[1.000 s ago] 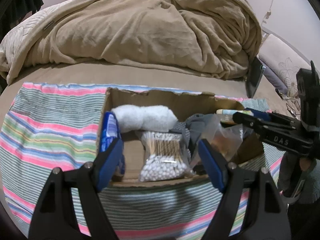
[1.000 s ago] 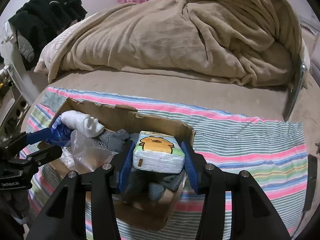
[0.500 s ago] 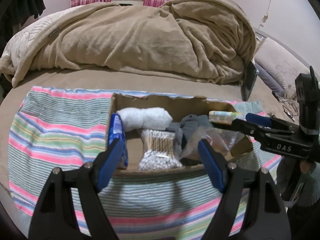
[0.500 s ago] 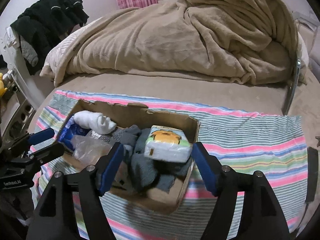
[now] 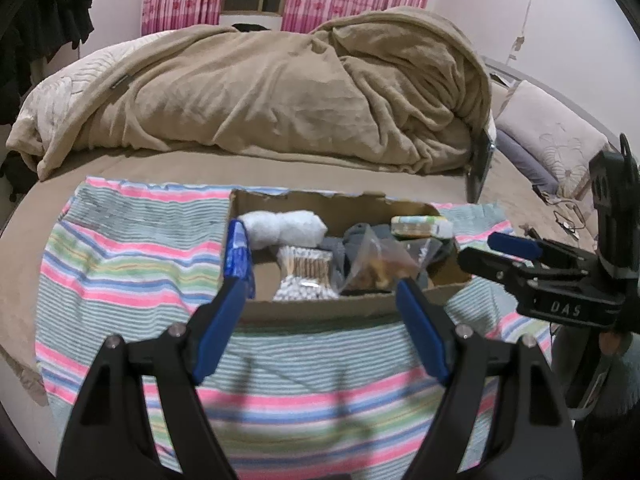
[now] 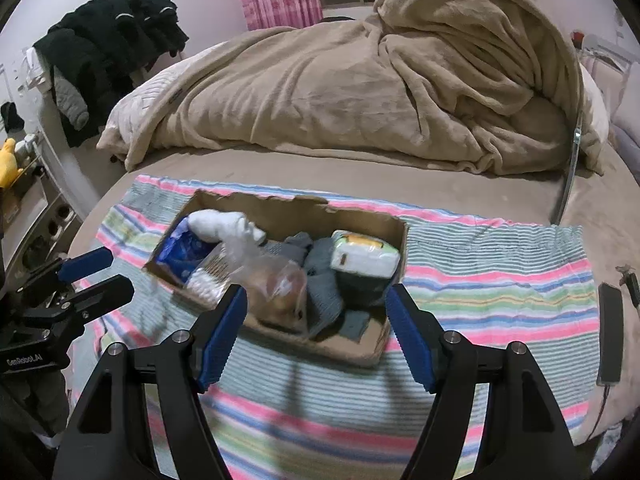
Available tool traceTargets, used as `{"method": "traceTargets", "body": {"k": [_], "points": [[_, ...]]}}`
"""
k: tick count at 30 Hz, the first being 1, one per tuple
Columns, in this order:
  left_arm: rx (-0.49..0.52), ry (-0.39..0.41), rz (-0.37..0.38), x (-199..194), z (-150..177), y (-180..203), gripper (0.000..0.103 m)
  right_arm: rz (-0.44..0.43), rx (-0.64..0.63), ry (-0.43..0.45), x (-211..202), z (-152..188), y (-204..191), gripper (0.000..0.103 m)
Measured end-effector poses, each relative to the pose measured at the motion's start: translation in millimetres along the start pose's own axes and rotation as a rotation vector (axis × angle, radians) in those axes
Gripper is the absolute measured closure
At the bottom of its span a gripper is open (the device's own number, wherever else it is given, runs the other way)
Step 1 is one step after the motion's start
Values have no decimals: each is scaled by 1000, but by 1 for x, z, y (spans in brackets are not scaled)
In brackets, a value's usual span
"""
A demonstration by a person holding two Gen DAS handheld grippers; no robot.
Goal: Organize objects
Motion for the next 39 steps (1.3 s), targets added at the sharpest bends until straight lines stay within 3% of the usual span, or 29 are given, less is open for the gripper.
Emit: {"method": "traceTargets", "body": {"k": [12,26,33,39], "points": [[8,11,12,-33,21,2,24,-10,-26,0,-19,23,-33,28],[-13,-30,53,-63,61,4,24,16,-22,15,-46,50,-61,28],[-20,-37,31,-75,69,-7,24,25,-8,22,-58,63,-74,28],[-29,-32,63,-82,73,-14,24,35,-3,18,-60,71,-81,28]]}}
Point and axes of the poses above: each gripper's, at about its wrist camera, not at the fingertips, and x roughly the way its jaws point, y to its right, z to its underside, the point moved 8 cm from there along x, roughly the way its jaws point, and after that the axes turned 13 degrees about -z, right-handed, at the moved point
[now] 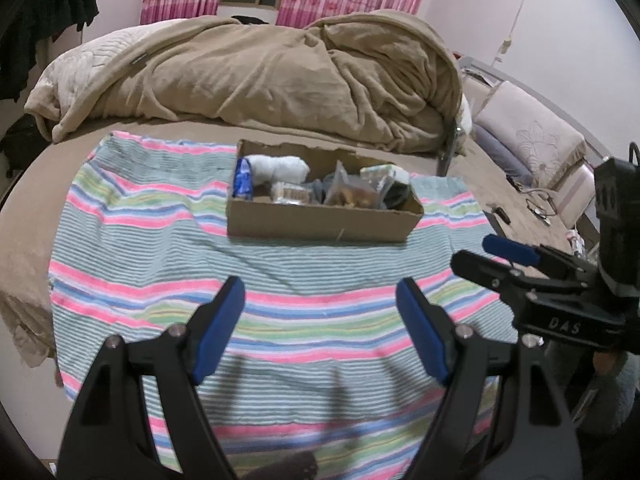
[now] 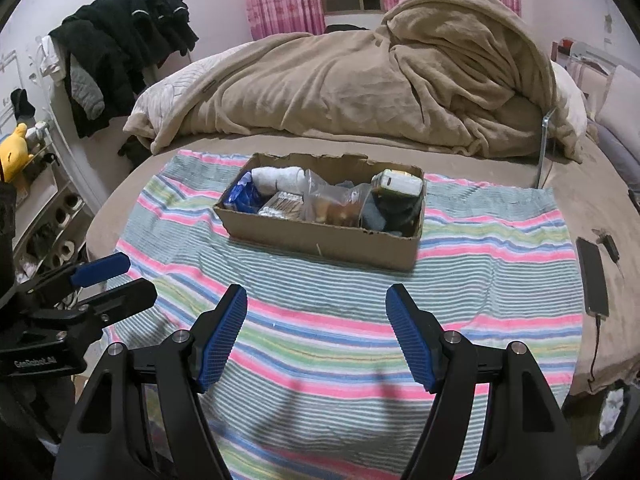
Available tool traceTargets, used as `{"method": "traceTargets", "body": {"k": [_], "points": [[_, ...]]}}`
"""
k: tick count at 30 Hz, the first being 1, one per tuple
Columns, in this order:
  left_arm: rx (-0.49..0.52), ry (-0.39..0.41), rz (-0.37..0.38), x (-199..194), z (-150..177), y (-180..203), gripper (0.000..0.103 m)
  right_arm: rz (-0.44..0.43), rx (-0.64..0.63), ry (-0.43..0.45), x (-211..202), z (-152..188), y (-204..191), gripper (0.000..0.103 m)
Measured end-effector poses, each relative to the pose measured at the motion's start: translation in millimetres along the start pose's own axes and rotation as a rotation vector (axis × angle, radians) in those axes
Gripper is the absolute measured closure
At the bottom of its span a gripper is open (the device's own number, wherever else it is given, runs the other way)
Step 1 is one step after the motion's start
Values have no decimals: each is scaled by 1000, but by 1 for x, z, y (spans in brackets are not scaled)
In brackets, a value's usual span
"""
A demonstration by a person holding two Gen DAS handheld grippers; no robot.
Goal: Organize objects
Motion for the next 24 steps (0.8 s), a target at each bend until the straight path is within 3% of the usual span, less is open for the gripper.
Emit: {"method": "traceTargets", "body": {"k": [24], "points": [[9,5,-47,0,-6,-9,24,-2,-1,5,0,-4,-4,28]]}}
Point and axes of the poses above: each gripper's, at about its wrist camera, not at the fingertips, and x roughly the way its jaws point, y to its right, z to its underside, the point moved 8 cm from there along x, roughly the way its jaws point, and after that the axes turned 13 degrees about -z, right-handed, at the moved point
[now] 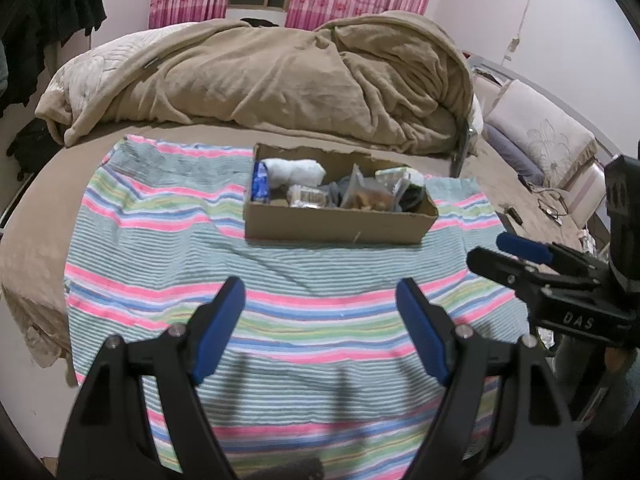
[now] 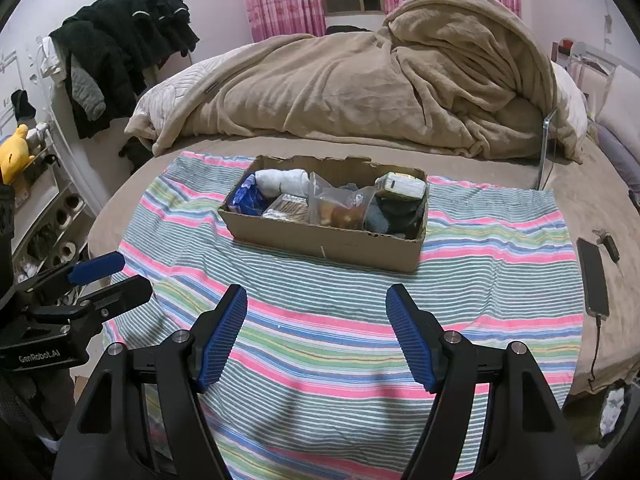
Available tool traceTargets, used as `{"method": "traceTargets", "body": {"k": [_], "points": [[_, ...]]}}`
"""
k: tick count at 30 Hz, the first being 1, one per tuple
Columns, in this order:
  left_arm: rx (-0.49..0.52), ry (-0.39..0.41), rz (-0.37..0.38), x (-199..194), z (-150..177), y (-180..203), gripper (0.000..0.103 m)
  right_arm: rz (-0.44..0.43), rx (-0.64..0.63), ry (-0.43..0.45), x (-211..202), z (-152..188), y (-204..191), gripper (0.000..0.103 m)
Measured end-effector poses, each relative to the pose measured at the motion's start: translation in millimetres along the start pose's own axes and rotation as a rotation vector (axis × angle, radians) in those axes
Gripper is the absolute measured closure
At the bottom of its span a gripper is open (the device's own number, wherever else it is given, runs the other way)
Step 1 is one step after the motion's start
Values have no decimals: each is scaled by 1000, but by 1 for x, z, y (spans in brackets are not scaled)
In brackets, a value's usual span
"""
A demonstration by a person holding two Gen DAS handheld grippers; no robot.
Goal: Organize objects
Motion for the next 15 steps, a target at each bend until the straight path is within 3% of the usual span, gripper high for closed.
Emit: {"method": "traceTargets", "body": {"k": [15], "points": [[12,2,-6,0,-5,9,24,-11,14,9,-2,-2,10,28]]}}
Point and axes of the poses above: each gripper's, at about its wrist camera, not at the fingertips, and x roughly the way its jaws point, y to its right, z to its underside, the point moved 8 cm from there along x, roughly the way its jaws point, and after that the axes turned 13 degrees about -z, right-handed, at the moved point
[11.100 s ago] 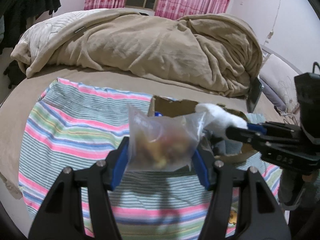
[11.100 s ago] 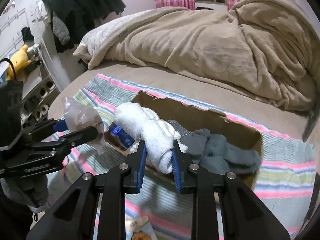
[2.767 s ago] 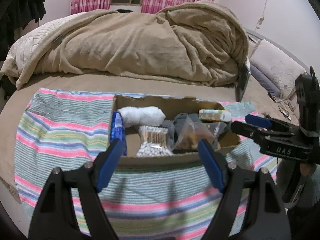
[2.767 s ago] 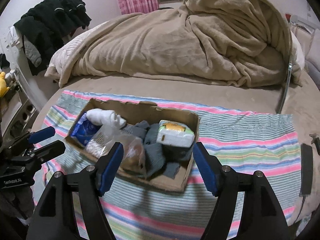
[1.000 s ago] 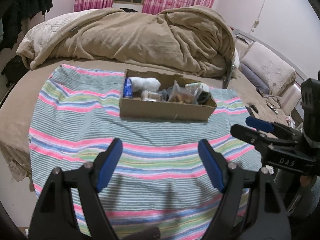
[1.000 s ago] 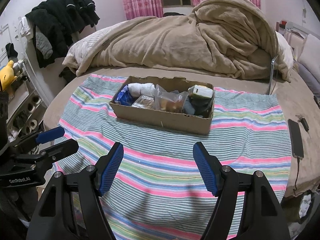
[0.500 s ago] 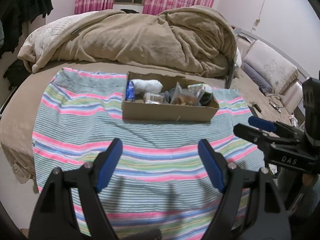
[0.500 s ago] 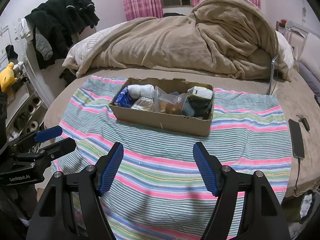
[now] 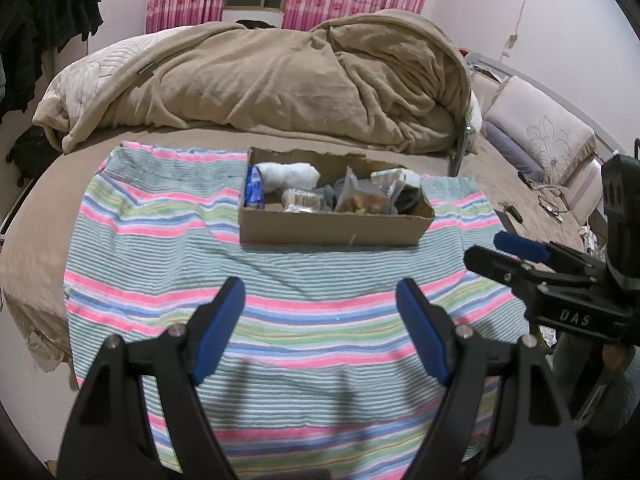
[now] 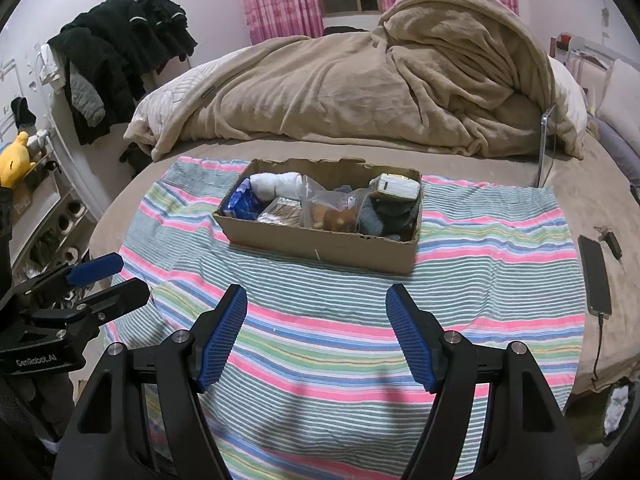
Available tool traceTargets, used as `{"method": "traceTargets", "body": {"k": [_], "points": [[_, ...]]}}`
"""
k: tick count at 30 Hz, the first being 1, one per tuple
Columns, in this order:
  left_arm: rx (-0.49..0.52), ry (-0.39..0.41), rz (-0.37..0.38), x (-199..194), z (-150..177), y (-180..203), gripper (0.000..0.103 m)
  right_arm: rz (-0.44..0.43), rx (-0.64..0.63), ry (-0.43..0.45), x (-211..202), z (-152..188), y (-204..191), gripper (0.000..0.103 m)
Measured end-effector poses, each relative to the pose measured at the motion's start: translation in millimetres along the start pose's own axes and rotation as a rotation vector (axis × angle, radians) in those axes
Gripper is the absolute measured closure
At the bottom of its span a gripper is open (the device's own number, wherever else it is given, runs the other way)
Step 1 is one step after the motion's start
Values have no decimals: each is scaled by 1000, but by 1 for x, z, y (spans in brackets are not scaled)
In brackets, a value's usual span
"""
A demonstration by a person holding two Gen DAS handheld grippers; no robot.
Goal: Organize objects
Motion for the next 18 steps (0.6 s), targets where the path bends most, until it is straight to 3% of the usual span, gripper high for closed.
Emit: {"method": "traceTargets", "body": {"k": [18], "points": [[1,3,0,0,-1,0,24,-4,5,-6,2,2,1,28]]}}
Point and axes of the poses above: each gripper's, at about its wrist camera, not at the fingertips, and x roughly the way its jaws point, y to its right, z to its underside, the point moved 8 cm from there along x, roughly the way its jaws point, and after that the axes turned 13 degrees about -z, right-handed, at the moved point
